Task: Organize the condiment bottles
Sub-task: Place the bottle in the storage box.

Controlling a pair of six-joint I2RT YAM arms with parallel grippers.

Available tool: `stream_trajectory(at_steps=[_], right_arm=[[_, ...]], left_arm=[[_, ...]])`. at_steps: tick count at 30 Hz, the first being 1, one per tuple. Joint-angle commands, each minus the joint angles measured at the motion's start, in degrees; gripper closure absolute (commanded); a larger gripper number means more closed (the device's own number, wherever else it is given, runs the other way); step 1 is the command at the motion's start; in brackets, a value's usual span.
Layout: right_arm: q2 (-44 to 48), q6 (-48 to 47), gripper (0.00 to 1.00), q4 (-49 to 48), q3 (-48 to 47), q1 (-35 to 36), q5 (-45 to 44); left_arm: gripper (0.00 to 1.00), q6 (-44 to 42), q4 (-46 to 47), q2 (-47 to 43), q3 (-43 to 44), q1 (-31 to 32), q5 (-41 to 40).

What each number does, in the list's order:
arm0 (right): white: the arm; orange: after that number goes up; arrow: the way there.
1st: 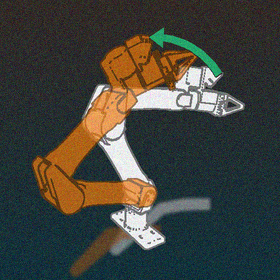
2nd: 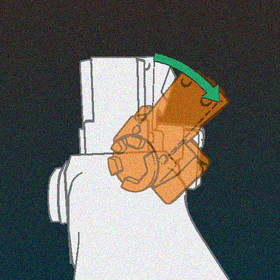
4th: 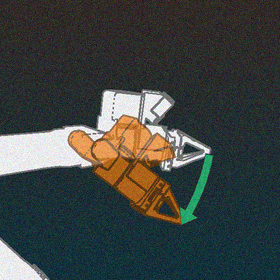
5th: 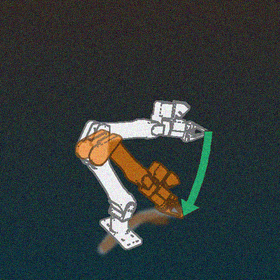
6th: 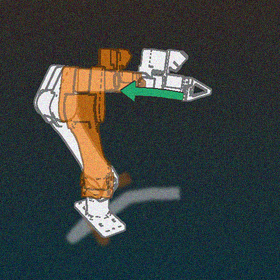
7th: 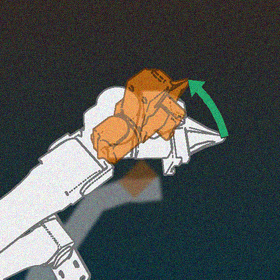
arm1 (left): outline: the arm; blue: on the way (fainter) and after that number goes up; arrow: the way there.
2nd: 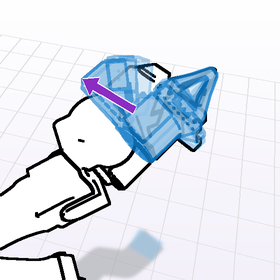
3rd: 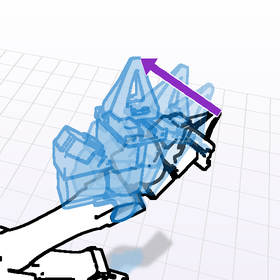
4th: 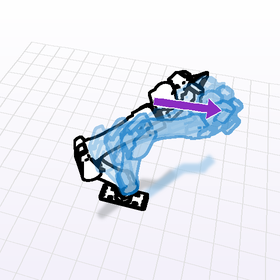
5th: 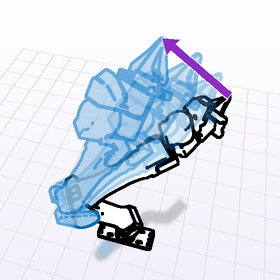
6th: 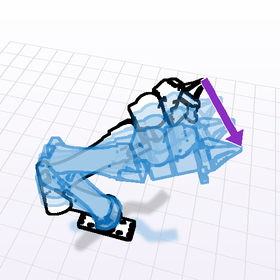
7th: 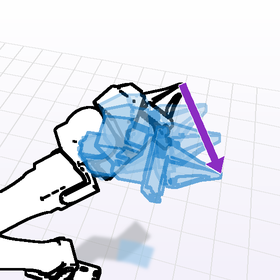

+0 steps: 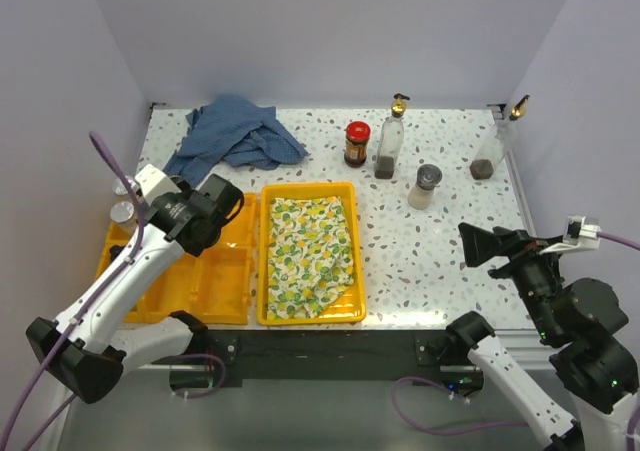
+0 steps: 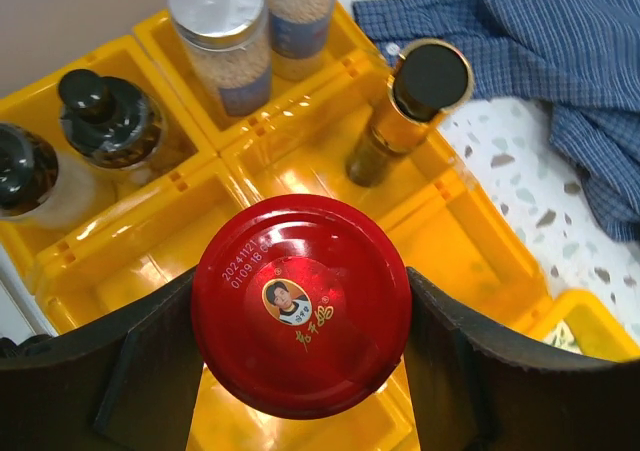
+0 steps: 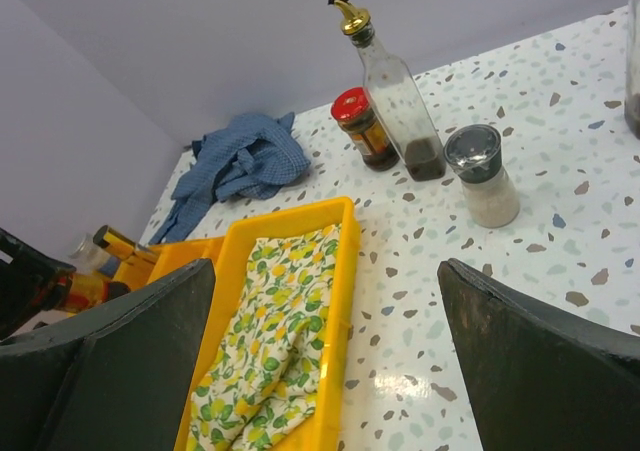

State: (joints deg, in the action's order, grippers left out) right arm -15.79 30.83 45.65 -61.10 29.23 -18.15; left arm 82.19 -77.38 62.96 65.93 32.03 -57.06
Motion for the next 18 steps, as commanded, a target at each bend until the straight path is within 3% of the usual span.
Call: stream_trajectory(at_steps=[1,11,18], right_arm=[[-1.5,-0.9,0.01,-1.8,-0.9,0.2,1.6],[-1.9,-1.6,0.02,-2.4,0.8,0.2,2.1],[-2.9,-1.6,0.01,-3.3,1.7,0.2,3.0]], left_arm=[[1.00,5.2,2.0,-1.1,-1.5,-5.5,-8.5],[1.00,5.7,2.0,-4.7,-6.6,-10.8,-9.7],[1.00,1.3,2.0,-3.8,-7.4,-11.6,-9.2]])
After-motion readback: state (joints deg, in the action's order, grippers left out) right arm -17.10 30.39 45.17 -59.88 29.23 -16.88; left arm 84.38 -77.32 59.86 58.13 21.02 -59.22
